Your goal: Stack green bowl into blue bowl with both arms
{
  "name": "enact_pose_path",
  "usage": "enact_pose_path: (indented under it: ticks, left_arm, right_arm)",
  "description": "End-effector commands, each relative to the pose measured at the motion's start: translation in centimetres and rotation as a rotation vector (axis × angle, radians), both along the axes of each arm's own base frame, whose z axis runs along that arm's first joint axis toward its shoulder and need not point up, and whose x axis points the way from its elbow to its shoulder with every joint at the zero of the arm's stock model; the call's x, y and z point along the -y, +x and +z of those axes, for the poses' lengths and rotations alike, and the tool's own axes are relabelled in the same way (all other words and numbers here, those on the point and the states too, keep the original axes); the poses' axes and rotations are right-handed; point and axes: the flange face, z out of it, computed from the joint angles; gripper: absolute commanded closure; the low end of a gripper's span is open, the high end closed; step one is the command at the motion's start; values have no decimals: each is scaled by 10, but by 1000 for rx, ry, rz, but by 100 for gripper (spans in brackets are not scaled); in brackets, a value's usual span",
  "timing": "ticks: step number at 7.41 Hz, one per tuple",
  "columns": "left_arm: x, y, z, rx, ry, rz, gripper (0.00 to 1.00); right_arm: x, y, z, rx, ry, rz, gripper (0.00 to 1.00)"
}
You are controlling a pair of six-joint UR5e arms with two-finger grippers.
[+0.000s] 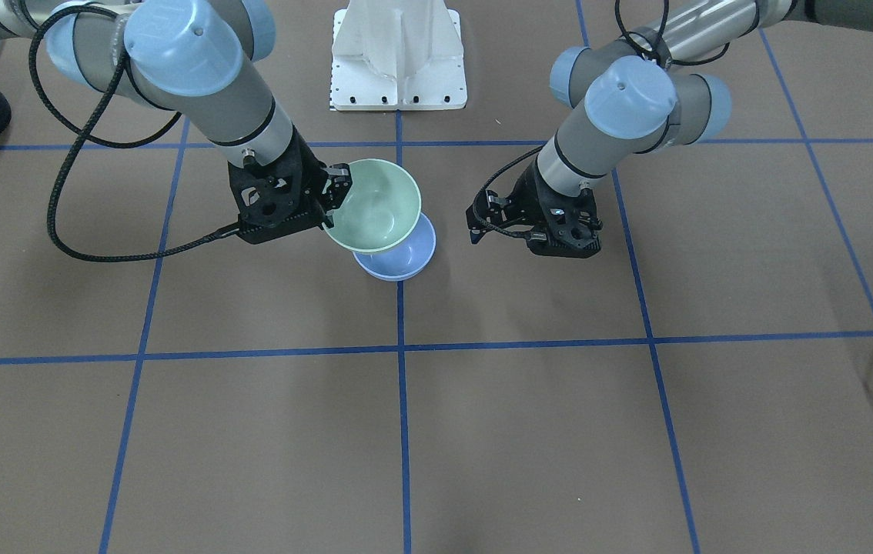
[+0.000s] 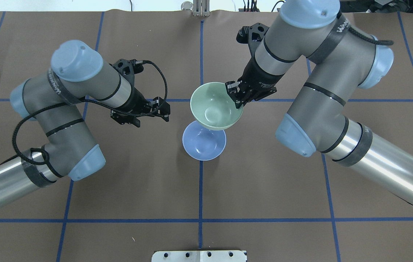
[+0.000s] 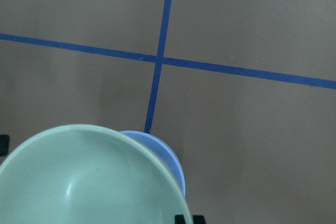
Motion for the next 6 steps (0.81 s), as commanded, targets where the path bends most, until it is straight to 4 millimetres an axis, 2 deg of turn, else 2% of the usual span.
enact_pose_path:
  ticks: [1,2,4,6]
  left_arm:
    - [9,-20,19,10,2,-5,3]
    - [15,-29,22,12,-2,-19,3]
    - [15,-31,32,21,-10,-22,4]
    - [14,-31,37,27,-14,-22,4]
  right_arm:
    - [-11,-26,9,-33,18,-7,88]
    - [-16,-37,13,-45,35,-4,88]
    - [-15,-58,25,-25,46,-12,88]
    - [-17,-69,29,-31,63,-4,88]
